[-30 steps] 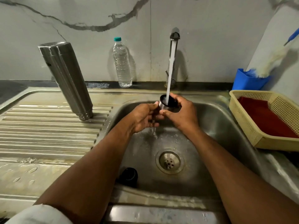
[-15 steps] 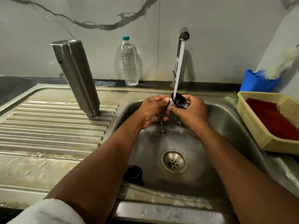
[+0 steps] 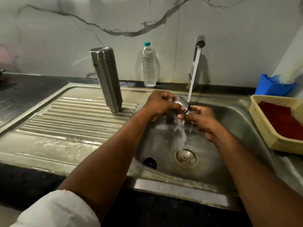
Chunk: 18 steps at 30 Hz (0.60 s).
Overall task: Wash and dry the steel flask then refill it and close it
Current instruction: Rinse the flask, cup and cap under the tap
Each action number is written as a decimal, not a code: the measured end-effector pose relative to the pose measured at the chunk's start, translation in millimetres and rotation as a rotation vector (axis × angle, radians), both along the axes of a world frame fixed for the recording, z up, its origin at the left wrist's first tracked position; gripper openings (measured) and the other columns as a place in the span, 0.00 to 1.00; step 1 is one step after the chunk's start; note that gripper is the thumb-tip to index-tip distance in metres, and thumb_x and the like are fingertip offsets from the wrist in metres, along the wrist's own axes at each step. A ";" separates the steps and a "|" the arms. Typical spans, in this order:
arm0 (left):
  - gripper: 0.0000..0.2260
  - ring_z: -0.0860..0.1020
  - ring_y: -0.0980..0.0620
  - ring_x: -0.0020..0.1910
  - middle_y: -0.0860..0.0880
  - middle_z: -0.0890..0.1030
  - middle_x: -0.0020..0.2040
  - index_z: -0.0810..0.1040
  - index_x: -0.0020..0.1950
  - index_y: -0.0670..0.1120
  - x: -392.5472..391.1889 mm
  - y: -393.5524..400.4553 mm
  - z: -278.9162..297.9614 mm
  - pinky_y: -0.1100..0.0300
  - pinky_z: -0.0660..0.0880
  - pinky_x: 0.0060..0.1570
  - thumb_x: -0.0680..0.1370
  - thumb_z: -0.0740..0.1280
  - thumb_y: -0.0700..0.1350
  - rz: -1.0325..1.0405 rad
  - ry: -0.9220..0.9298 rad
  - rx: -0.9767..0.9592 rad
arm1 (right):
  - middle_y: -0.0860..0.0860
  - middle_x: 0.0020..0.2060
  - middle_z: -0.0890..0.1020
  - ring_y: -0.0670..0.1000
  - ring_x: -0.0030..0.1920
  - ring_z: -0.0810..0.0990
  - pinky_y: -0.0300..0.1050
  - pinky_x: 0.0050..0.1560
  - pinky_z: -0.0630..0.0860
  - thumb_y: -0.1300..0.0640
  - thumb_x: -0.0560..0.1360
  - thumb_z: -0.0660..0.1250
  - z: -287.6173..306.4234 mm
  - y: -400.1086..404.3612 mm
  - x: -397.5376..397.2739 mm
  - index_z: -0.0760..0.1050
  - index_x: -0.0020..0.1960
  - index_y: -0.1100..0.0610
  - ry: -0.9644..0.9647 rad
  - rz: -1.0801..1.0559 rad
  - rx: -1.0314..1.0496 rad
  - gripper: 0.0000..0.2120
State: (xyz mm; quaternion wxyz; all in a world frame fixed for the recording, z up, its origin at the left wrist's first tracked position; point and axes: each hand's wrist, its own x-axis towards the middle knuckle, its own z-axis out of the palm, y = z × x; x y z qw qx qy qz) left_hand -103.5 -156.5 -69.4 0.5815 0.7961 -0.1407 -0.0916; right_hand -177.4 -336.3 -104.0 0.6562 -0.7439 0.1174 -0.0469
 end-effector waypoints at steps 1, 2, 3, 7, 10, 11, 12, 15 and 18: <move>0.22 0.84 0.52 0.48 0.52 0.86 0.48 0.87 0.56 0.48 -2.7 5.4 4.1 0.60 0.80 0.41 0.63 0.87 0.44 0.012 -0.084 0.052 | 0.52 0.57 0.85 0.51 0.57 0.83 0.49 0.58 0.82 0.57 0.60 0.86 0.0 1.7 0.0 0.79 0.67 0.55 0.000 -0.034 -0.051 0.37; 0.22 0.83 0.54 0.48 0.53 0.85 0.47 0.87 0.55 0.49 -5.6 11.3 8.1 0.60 0.79 0.43 0.63 0.87 0.44 0.012 -0.159 0.089 | 0.52 0.58 0.84 0.50 0.56 0.82 0.48 0.57 0.81 0.55 0.59 0.86 1.9 3.8 -0.8 0.78 0.67 0.56 -0.008 -0.060 -0.124 0.39; 0.22 0.82 0.54 0.49 0.54 0.85 0.48 0.87 0.54 0.50 -9.4 19.1 12.4 0.58 0.80 0.47 0.63 0.87 0.44 0.008 -0.218 0.125 | 0.51 0.57 0.83 0.49 0.55 0.81 0.47 0.55 0.81 0.52 0.58 0.87 5.0 8.3 -1.6 0.78 0.67 0.56 -0.019 -0.079 -0.211 0.40; 0.26 0.81 0.60 0.49 0.59 0.83 0.48 0.86 0.60 0.48 -24.4 49.1 23.0 0.59 0.80 0.56 0.63 0.87 0.44 0.003 -0.334 0.234 | 0.48 0.58 0.81 0.50 0.57 0.80 0.47 0.54 0.80 0.50 0.55 0.88 22.6 33.9 -7.6 0.75 0.70 0.54 -0.156 -0.048 -0.471 0.47; 0.34 0.84 0.55 0.46 0.52 0.85 0.48 0.83 0.64 0.45 -29.1 73.3 24.7 0.57 0.83 0.52 0.60 0.88 0.42 0.061 -0.288 0.156 | 0.47 0.61 0.82 0.47 0.57 0.82 0.40 0.54 0.80 0.57 0.58 0.87 31.3 56.0 -8.8 0.76 0.71 0.50 -0.274 0.102 -0.463 0.44; 0.34 0.85 0.53 0.47 0.50 0.85 0.49 0.82 0.64 0.45 -30.1 81.9 25.9 0.58 0.84 0.51 0.60 0.89 0.42 0.077 -0.268 0.136 | 0.47 0.60 0.83 0.46 0.58 0.82 0.38 0.55 0.80 0.59 0.59 0.87 34.4 62.6 -8.4 0.77 0.70 0.51 -0.289 0.141 -0.438 0.42; 0.32 0.86 0.52 0.48 0.48 0.86 0.49 0.83 0.61 0.45 -32.6 89.7 28.0 0.59 0.84 0.50 0.59 0.89 0.43 0.091 -0.264 0.132 | 0.46 0.58 0.83 0.46 0.57 0.83 0.38 0.56 0.80 0.61 0.60 0.86 37.2 67.9 -7.6 0.78 0.69 0.51 -0.291 0.168 -0.402 0.39; 0.24 0.88 0.51 0.47 0.46 0.88 0.47 0.85 0.54 0.41 -42.3 119.8 33.3 0.56 0.85 0.49 0.61 0.87 0.41 0.135 -0.244 0.051 | 0.44 0.53 0.84 0.45 0.56 0.84 0.37 0.56 0.80 0.62 0.63 0.85 44.7 86.4 -2.8 0.80 0.64 0.51 -0.249 0.237 -0.308 0.32; 0.20 0.88 0.50 0.49 0.45 0.89 0.48 0.86 0.55 0.39 -51.8 153.9 33.8 0.54 0.85 0.52 0.65 0.84 0.36 0.140 -0.198 -0.019 | 0.47 0.56 0.85 0.47 0.58 0.83 0.46 0.62 0.79 0.58 0.64 0.84 46.0 111.4 5.0 0.79 0.64 0.49 -0.192 0.324 -0.326 0.30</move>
